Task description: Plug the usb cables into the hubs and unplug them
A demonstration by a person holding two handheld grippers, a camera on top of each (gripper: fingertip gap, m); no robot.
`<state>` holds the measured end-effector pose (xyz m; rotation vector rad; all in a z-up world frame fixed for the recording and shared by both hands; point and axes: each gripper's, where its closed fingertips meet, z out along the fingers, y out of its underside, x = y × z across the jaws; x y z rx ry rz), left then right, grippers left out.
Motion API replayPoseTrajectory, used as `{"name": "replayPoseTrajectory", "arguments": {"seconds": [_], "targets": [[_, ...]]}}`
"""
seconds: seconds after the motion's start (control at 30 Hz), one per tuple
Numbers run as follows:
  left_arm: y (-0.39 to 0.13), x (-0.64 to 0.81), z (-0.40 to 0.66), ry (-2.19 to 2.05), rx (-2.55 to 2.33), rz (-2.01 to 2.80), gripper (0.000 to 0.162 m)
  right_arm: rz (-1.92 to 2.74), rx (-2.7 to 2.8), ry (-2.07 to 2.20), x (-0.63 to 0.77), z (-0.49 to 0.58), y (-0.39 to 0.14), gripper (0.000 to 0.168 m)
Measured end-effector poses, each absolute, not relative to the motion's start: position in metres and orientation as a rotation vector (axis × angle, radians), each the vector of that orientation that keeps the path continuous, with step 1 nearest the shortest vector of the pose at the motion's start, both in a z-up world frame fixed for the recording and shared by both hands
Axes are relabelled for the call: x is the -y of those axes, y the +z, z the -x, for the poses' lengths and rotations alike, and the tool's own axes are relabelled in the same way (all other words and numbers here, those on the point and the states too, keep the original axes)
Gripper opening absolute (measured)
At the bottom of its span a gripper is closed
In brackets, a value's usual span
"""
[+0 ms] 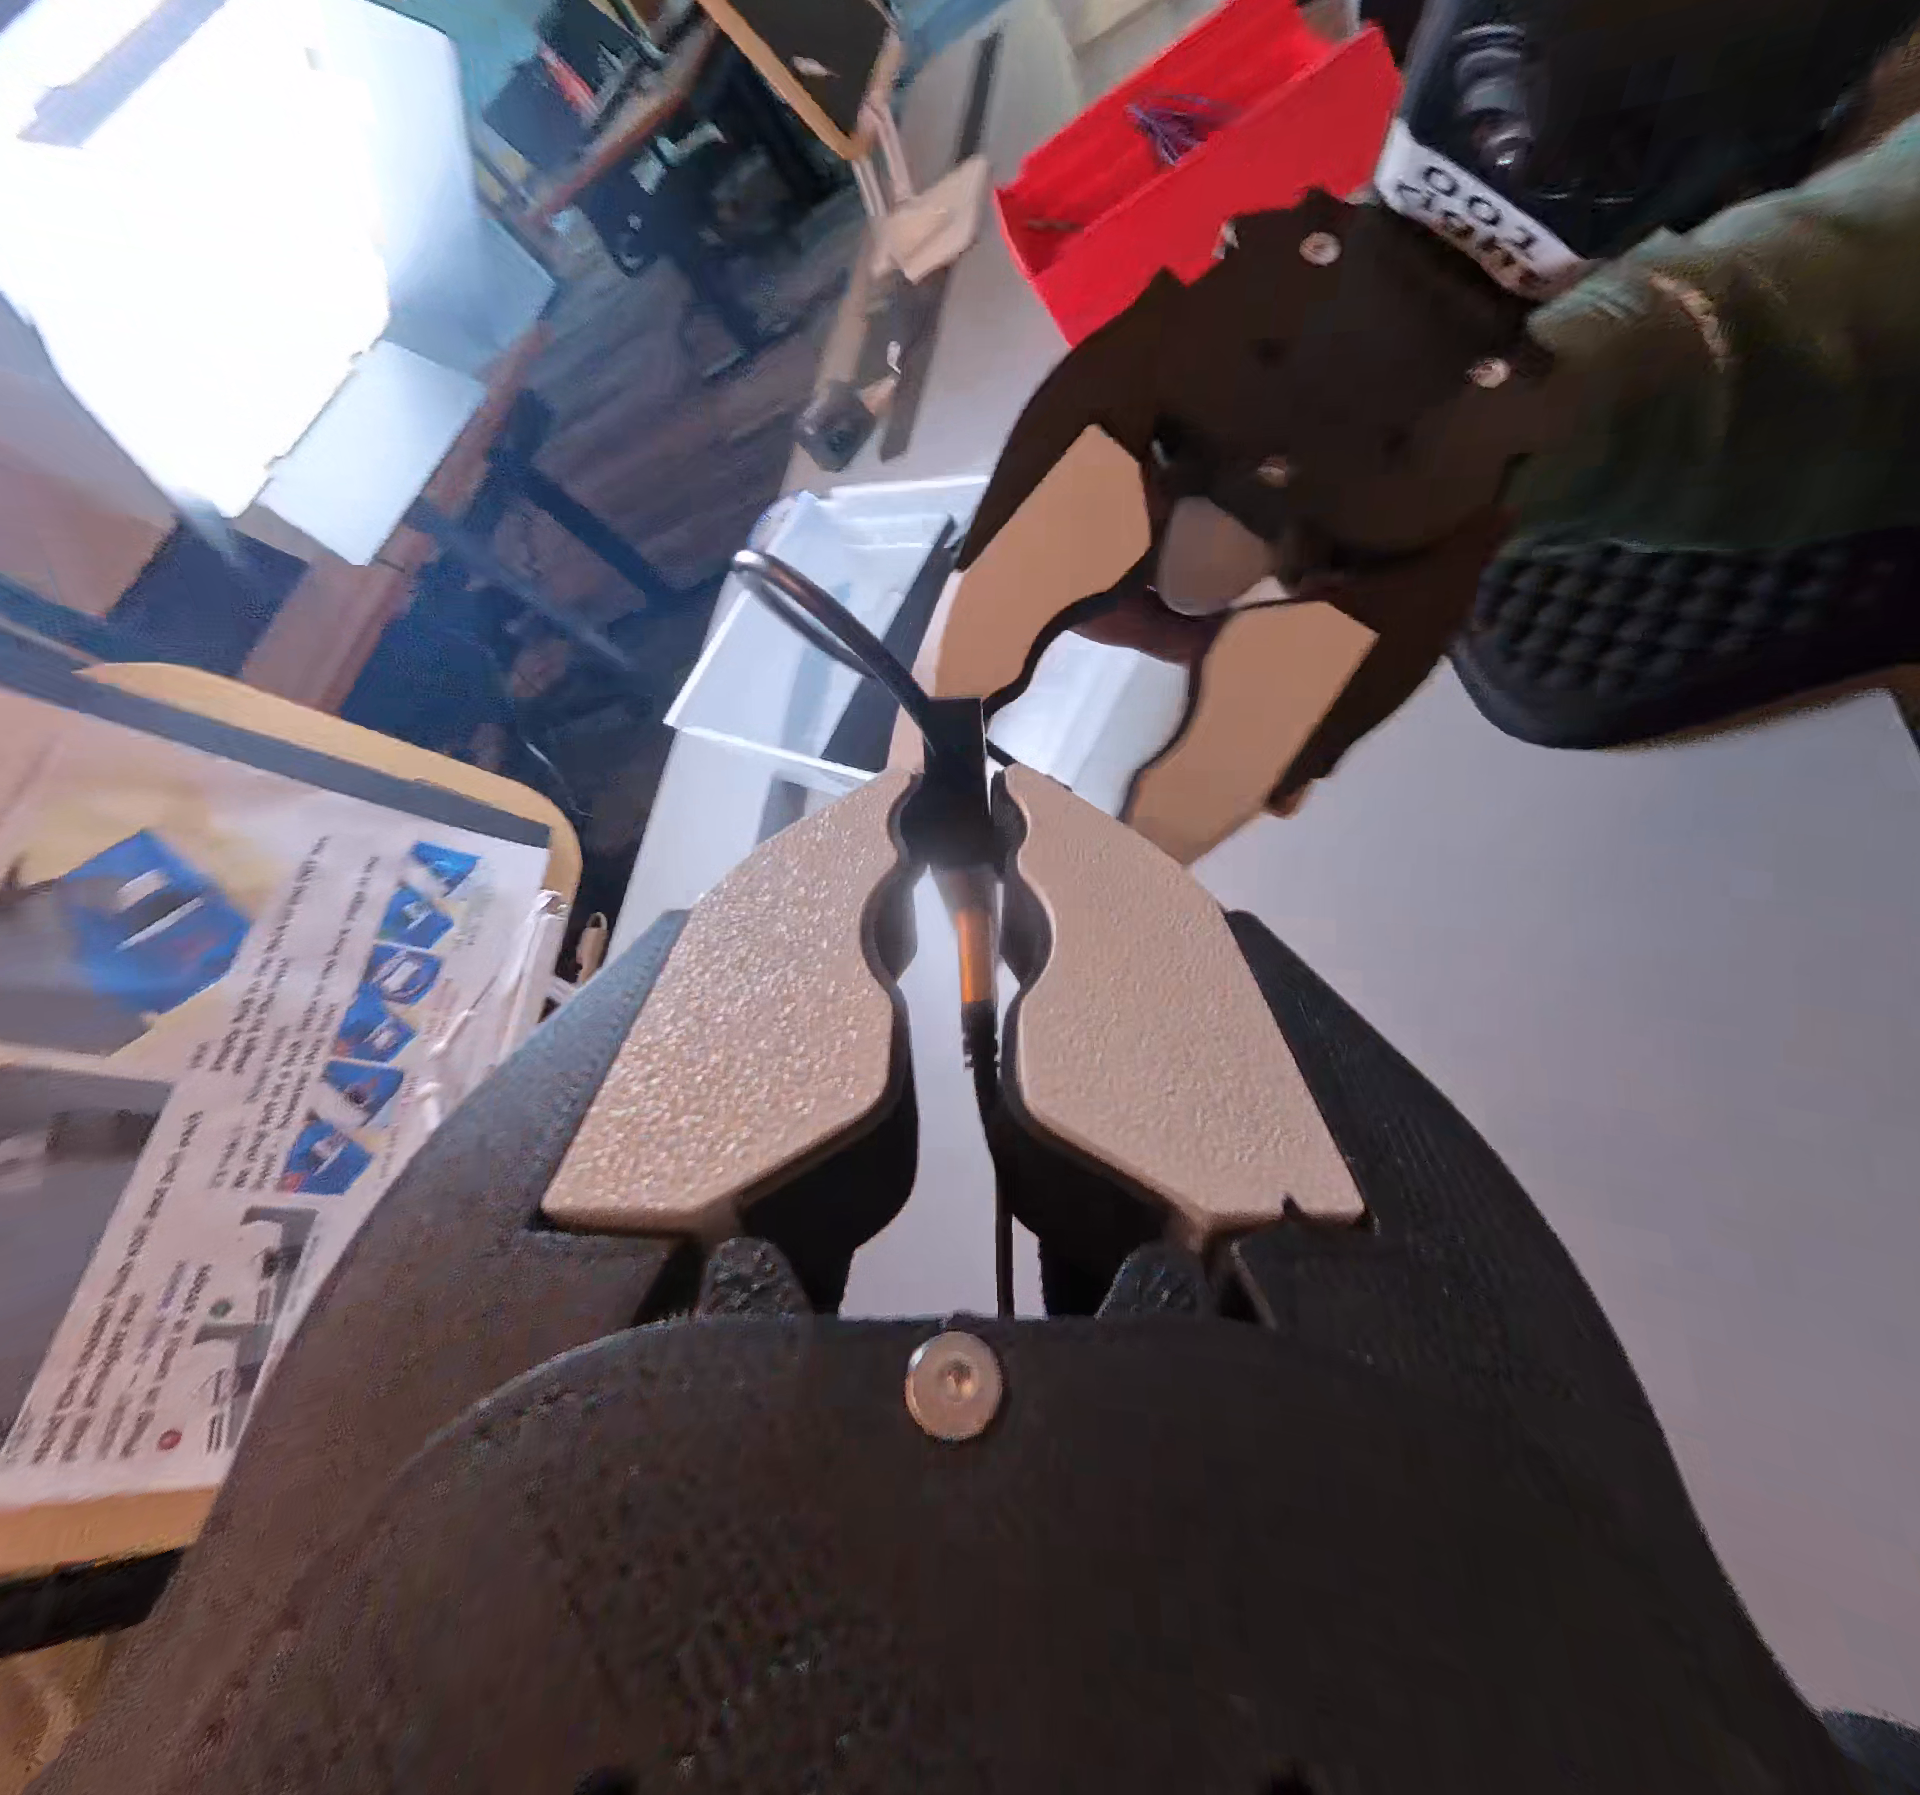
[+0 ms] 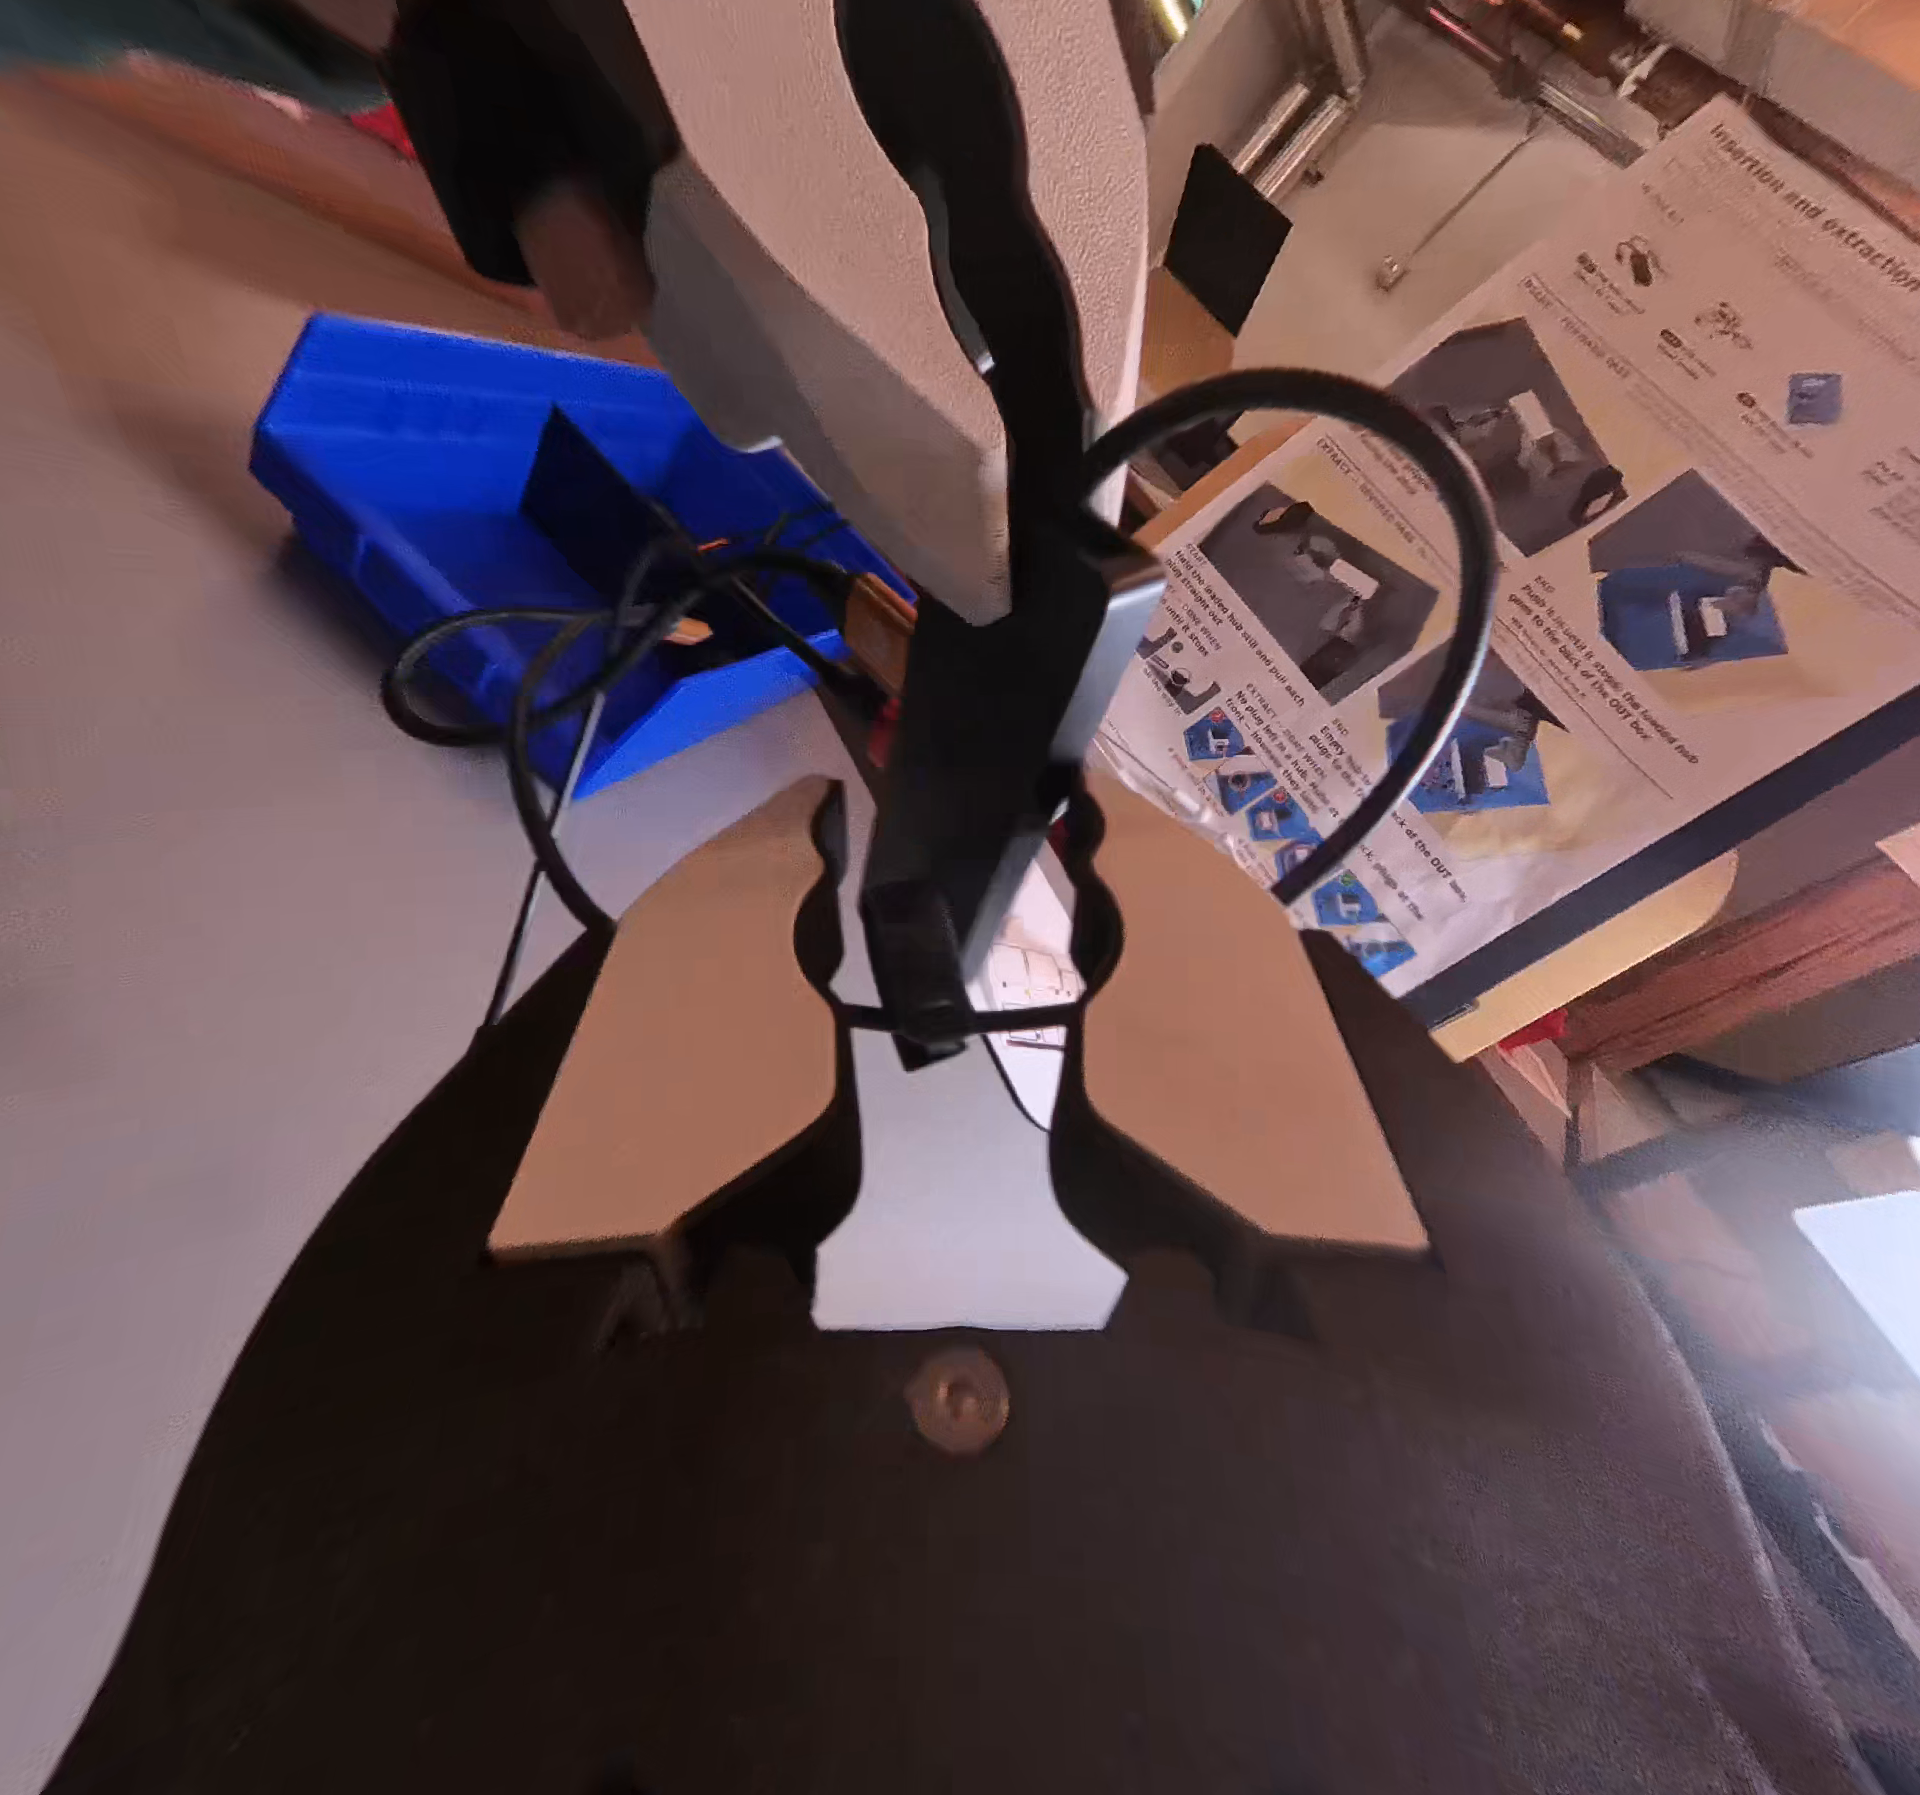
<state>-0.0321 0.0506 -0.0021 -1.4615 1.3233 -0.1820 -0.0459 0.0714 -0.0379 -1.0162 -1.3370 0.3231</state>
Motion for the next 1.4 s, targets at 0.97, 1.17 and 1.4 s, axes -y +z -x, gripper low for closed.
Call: {"name": "replayPoseTrajectory", "arguments": {"seconds": [0.97,1.17,1.4], "targets": [[-0.002,-0.032,0.037,-0.344,-1.185,1.285,0.022,0.761,1.27,0.711,-0.045,-0.097,0.041,0.011],[0.009,-0.02,0.042,-0.392,-1.141,1.232,0.025,0.784,1.35,0.68,-0.047,-0.082,0.025,0.012],[-0.05,-0.016,0.019,-0.191,-1.388,1.281,0.036,0.767,1.467,0.867,-0.017,-0.013,-0.072,0.012]]}}
